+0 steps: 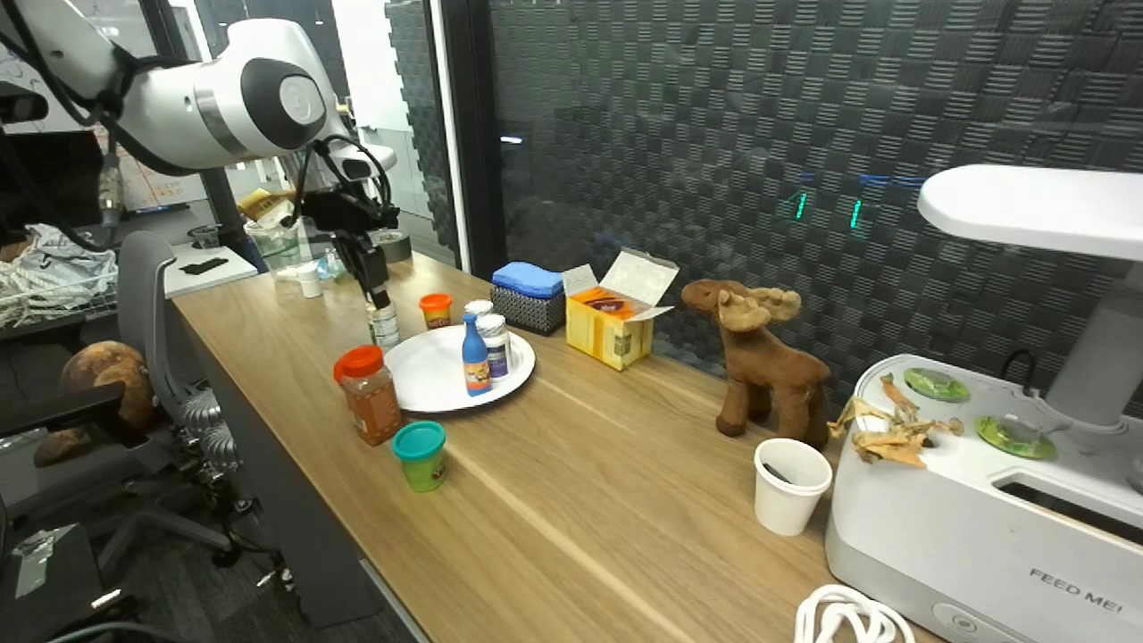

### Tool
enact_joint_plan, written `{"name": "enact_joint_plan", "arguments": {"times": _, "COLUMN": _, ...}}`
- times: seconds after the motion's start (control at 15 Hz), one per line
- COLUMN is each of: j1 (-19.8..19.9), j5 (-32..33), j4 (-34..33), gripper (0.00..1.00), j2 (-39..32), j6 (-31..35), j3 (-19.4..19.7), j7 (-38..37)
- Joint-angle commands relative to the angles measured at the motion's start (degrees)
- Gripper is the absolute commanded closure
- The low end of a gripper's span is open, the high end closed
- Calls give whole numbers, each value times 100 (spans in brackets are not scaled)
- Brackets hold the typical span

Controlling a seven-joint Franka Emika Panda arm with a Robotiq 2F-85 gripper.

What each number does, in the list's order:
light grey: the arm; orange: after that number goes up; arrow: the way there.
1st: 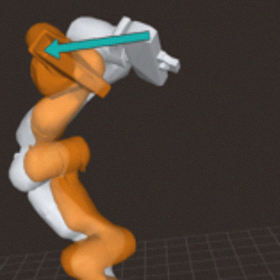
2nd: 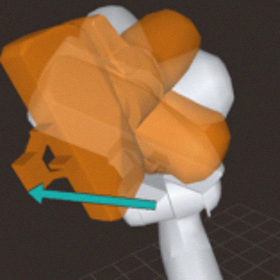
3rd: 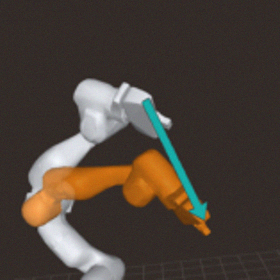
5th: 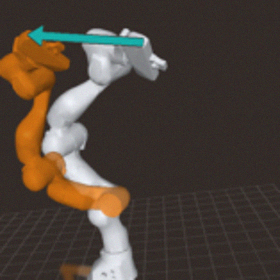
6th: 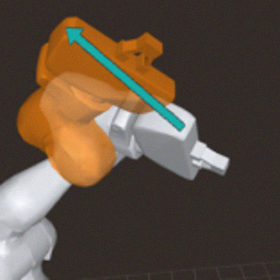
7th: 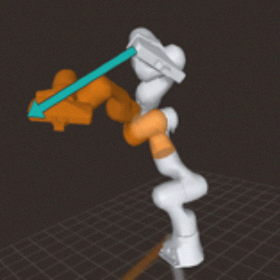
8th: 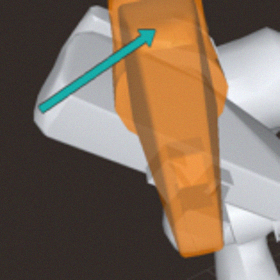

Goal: Put all the bottles and the orange plushie surrounding the white plate on the white plate

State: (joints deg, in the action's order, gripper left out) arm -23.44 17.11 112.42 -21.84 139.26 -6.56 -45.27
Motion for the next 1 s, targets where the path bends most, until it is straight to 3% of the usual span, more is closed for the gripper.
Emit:
{"name": "enact_joint_plan", "arguments": {"times": 0.0, "j1": -108, "j5": 158, "j4": -116, "gripper": 89, "j2": 16, "j6": 45, "j3": 126, "j7": -239}}
{"name": "enact_joint_plan", "arguments": {"times": 0.93, "j1": 179, "j5": 170, "j4": -550, "gripper": 87, "j2": 228, "j6": -691, "j3": 328, "j7": -278}}
